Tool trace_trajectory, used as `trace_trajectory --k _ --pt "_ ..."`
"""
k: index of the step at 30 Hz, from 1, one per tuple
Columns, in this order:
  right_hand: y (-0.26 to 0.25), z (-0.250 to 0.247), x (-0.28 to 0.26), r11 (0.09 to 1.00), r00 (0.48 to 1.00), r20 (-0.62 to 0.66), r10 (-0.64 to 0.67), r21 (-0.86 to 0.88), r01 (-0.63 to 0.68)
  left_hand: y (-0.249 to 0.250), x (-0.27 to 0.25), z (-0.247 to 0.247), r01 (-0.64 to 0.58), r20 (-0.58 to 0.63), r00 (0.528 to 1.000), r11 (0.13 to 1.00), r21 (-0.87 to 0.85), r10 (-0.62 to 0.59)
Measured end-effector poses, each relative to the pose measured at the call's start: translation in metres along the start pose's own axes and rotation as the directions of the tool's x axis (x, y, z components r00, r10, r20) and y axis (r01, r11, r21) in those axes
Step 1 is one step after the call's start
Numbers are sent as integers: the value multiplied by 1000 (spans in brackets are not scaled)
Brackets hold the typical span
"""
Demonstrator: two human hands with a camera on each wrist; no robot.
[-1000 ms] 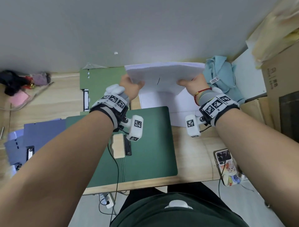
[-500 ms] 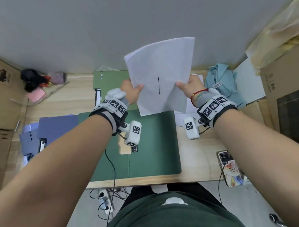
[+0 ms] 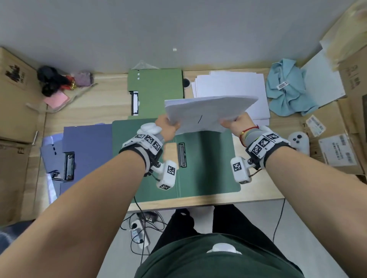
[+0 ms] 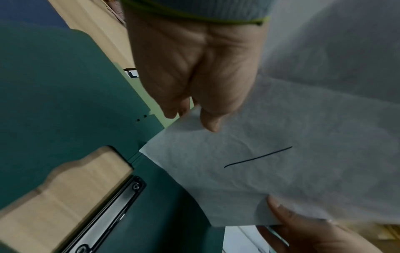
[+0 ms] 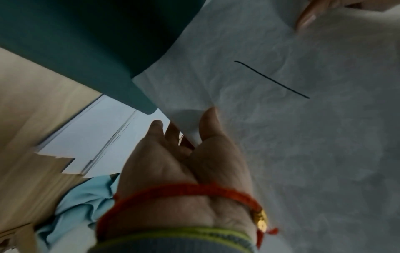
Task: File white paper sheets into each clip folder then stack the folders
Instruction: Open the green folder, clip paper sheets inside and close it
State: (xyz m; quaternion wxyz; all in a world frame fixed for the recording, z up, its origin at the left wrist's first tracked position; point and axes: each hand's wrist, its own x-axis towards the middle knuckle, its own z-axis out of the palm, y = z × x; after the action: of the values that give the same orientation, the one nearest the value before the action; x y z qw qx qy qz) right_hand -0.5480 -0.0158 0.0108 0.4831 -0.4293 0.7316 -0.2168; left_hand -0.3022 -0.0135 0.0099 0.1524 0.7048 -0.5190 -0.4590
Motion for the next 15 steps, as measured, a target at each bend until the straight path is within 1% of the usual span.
trace_trajectory --k 4,7,8,10,12,15 --pt "-8 -4 -8 999 999 -31 -31 12 31 8 -3 4 0 -54 999 1000 -8 0" --pt "-18 -3 -16 993 998 19 -55 -104 56 11 -4 3 26 -126 992 1000 13 -24" --pt "-22 -2 -19 988 997 39 -62 -140 67 11 -7 1 47 -126 991 999 23 -44" --pt "-25 1 -17 981 996 84 -28 -188 43 5 -9 -2 74 -117 991 997 34 -69" --pt "-25 3 -19 978 991 126 40 -206 -14 -2 -15 0 103 -96 990 994 38 -99" --pt "-10 0 -18 948 980 157 124 -311 -70 -15 -24 12 141 -52 989 989 43 -139"
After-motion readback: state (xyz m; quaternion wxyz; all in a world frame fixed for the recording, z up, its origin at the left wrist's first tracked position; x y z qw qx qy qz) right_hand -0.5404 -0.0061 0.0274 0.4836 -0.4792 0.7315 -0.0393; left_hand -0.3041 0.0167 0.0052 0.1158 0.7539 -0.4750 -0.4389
